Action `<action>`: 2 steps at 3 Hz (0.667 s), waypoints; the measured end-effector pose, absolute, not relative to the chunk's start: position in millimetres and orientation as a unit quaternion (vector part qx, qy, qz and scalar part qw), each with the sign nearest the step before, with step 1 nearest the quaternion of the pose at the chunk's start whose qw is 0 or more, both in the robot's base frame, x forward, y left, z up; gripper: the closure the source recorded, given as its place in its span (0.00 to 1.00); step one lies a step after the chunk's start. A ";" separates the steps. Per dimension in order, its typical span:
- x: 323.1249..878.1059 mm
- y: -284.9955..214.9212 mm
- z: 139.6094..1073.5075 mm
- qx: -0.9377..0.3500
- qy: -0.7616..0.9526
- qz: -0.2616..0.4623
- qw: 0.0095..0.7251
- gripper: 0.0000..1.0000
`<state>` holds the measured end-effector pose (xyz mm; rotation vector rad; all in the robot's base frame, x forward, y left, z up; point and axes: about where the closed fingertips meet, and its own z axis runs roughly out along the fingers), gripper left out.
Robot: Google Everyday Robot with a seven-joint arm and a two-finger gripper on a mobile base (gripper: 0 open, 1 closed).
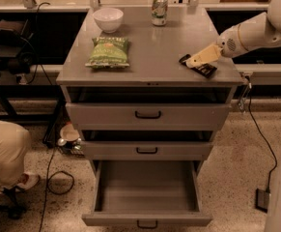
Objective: Place rxbar chocolate into bottom drawer
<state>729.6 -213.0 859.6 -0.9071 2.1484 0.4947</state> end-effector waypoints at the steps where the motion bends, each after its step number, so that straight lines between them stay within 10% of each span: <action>1: 734.2 -211.4 844.4 -0.350 0.847 0.192 0.351 0.00; 2: 738.3 -208.6 830.8 -0.348 0.857 0.183 0.333 0.16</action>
Offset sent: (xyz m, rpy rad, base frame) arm 0.0128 0.0026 -0.0388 -0.0865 0.1007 -0.0353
